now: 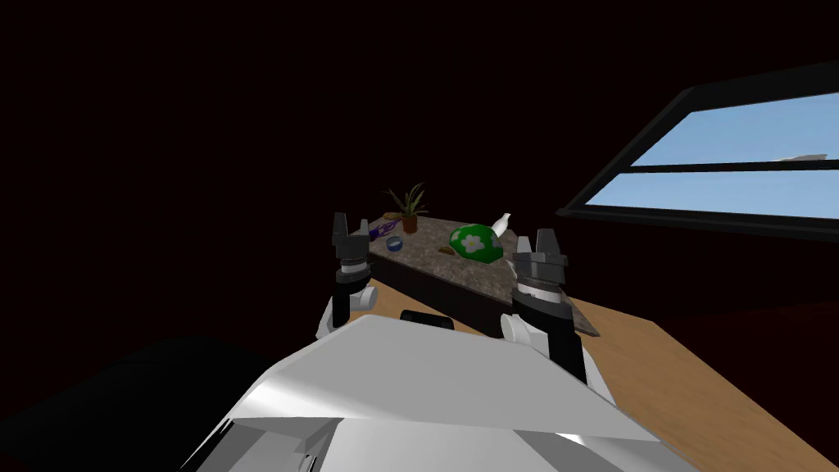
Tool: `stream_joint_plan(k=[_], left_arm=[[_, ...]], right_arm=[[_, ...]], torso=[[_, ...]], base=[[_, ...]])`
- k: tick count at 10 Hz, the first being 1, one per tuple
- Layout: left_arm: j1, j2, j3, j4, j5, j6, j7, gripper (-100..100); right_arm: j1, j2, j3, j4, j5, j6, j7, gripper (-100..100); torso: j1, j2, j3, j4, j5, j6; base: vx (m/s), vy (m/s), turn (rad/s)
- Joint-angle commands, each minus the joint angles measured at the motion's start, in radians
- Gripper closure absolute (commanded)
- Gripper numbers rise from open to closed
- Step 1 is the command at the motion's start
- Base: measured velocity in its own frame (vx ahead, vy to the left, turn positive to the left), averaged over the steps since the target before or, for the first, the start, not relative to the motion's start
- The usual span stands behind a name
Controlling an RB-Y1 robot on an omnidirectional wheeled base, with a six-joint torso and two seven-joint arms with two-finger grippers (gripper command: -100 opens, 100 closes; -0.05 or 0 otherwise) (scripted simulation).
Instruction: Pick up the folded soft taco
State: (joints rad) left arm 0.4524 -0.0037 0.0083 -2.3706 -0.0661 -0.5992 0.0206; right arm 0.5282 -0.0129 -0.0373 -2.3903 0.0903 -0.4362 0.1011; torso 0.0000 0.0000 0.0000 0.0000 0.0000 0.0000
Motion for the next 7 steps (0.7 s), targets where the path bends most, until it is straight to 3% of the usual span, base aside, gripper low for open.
stream_joint_plan(k=[1, 7], left_arm=[[0.0, 0.0, 0.0, 0.0, 0.0, 0.0, 0.0, 0], [0.0, 0.0, 0.0, 0.0, 0.0, 0.0, 0.0, 0]], right_arm=[[-0.001, -0.031, -0.003, 0.002, 0.0, -0.002, -0.003, -100], [-0.016, -0.196, -0.019, 0.035, 0.006, -0.017, -0.021, -100]], torso=[[0.0, 0.0, 0.0, 0.0, 0.0, 0.0], [0.0, 0.007, 0.005, 0.002, 0.0, 0.0]], base=[[-0.033, -0.002, 0.003], [-0.109, 0.0, 0.023]])
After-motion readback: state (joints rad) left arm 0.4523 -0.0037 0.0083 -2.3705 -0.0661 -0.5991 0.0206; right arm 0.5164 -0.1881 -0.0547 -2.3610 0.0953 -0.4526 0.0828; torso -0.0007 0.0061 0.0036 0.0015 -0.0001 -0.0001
